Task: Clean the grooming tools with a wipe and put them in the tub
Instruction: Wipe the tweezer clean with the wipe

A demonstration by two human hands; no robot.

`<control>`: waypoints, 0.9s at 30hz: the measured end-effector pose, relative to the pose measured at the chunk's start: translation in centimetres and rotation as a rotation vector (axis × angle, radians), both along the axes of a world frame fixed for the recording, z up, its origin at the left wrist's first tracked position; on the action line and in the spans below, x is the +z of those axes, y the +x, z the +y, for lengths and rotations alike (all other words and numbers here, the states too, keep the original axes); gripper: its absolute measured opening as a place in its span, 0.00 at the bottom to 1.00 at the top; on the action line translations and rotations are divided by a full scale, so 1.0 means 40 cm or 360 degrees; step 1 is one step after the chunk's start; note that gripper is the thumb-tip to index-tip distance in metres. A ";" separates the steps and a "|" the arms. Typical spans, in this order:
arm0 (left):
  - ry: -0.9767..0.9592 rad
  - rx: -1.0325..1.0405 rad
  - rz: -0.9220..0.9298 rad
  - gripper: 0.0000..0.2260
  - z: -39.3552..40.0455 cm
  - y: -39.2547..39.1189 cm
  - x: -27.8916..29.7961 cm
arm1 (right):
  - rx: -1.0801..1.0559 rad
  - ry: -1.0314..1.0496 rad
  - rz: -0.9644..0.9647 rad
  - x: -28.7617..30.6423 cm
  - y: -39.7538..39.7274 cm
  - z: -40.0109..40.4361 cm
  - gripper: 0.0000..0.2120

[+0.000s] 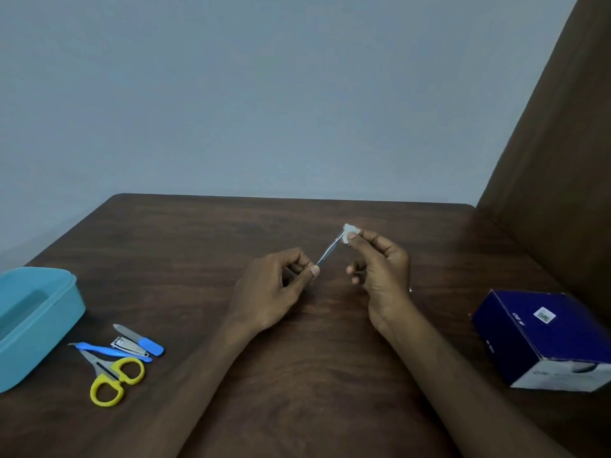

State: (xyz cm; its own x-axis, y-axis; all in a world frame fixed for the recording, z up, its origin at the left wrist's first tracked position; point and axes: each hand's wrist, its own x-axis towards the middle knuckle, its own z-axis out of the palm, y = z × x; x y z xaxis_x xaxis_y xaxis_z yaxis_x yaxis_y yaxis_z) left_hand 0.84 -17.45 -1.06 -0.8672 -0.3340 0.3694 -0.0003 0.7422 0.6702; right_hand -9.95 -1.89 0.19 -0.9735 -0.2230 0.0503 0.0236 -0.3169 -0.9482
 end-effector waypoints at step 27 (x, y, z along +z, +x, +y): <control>0.0063 0.0004 -0.0041 0.09 0.000 0.001 0.004 | 0.0275 0.0065 -0.0018 0.037 0.038 0.014 0.08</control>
